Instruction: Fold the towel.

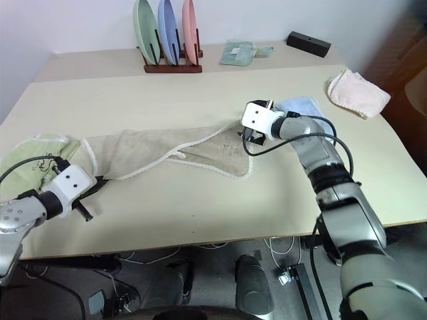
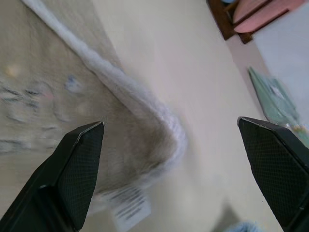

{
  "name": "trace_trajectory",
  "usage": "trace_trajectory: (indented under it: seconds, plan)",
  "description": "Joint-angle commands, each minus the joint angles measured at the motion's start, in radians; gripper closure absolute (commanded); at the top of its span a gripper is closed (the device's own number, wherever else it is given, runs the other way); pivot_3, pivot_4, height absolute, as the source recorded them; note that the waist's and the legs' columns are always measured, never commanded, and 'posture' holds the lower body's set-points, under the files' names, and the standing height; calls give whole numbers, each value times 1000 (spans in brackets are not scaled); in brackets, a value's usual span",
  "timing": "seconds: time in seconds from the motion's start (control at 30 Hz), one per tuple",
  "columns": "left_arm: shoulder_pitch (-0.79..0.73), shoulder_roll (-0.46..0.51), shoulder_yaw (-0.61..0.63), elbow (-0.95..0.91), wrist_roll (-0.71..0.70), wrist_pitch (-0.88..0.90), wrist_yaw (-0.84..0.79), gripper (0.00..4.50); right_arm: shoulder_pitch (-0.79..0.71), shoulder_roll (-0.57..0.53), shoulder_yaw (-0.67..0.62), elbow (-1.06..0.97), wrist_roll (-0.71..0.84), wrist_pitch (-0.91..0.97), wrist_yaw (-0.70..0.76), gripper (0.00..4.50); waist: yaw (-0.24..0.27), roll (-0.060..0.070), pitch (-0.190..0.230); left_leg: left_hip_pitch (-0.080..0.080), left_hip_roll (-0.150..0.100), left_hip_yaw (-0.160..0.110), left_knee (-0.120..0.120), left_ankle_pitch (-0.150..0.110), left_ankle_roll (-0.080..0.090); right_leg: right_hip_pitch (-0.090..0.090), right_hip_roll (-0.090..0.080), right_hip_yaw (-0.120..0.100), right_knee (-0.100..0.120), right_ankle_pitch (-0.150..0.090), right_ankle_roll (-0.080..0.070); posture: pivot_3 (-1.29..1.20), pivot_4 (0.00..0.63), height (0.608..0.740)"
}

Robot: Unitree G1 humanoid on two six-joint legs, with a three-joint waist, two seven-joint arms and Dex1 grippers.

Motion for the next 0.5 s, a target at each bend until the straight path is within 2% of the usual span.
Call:
trace_trajectory:
  seconds: [0.03,0.13,0.3,0.4,0.47,0.5]
  plan:
    - [38,1,61,-41,-23,1,-9,4454,-112,38,30,182,-62,-125,-32,0,0,0,0,0,0,0,0,0,0,0,0,0,0,0,0,0,150,740]
    - [96,2,78,-51,-15,-8,-18,4454,-190,81,45,316,-97,-162,-52,0,-2,0,0,0,0,0,0,0,0,-1,0,1,0,0,0,0,150,740]
    - [140,-5,88,-63,-12,-16,-14,4454,-238,117,72,431,-157,-189,-73,0,-4,0,0,0,0,0,0,0,0,-1,0,1,1,0,0,0,150,740]
    - [160,-12,96,-69,-12,-20,-13,4500,-249,127,76,461,-182,-195,-91,874,-8,0,0,0,0,0,0,0,0,-1,0,1,1,0,0,0,150,740]
    - [176,-16,101,-72,-9,-26,-15,4500,-252,129,84,473,-203,-198,-111,1728,-10,0,0,0,0,0,0,0,0,-1,0,1,1,0,0,0,150,740]
    - [182,-17,103,-73,-8,-28,-15,4500,-253,129,93,477,-218,-202,-124,2315,-13,0,0,0,0,0,0,0,0,-1,0,1,1,0,0,0,150,740]
